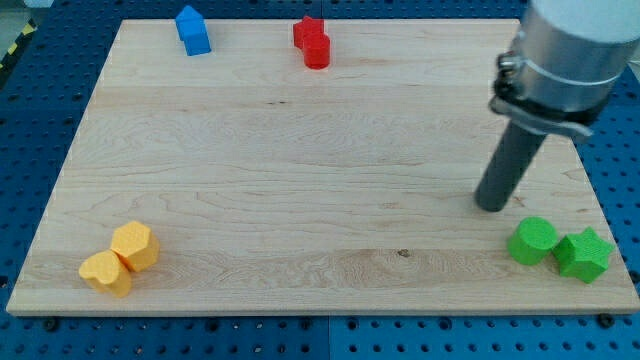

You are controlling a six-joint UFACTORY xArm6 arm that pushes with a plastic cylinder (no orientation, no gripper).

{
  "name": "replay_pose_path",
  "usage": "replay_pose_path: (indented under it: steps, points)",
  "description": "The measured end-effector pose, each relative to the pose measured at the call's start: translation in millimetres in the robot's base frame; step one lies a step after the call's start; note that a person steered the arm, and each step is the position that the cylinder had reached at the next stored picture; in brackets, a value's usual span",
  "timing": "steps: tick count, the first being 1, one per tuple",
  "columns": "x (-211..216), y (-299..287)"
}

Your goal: Slightly move the green star to the right side of the green circle

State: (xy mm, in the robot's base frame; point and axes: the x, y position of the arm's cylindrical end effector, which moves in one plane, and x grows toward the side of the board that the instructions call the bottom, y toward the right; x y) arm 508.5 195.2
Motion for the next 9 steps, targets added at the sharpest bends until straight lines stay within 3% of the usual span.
replay_pose_path:
  steps: [2,3,4,9]
  points:
    - [21.9,147.1]
    - [43.6,149.0]
    - [95.6,138.4]
    - [101.9,94.8]
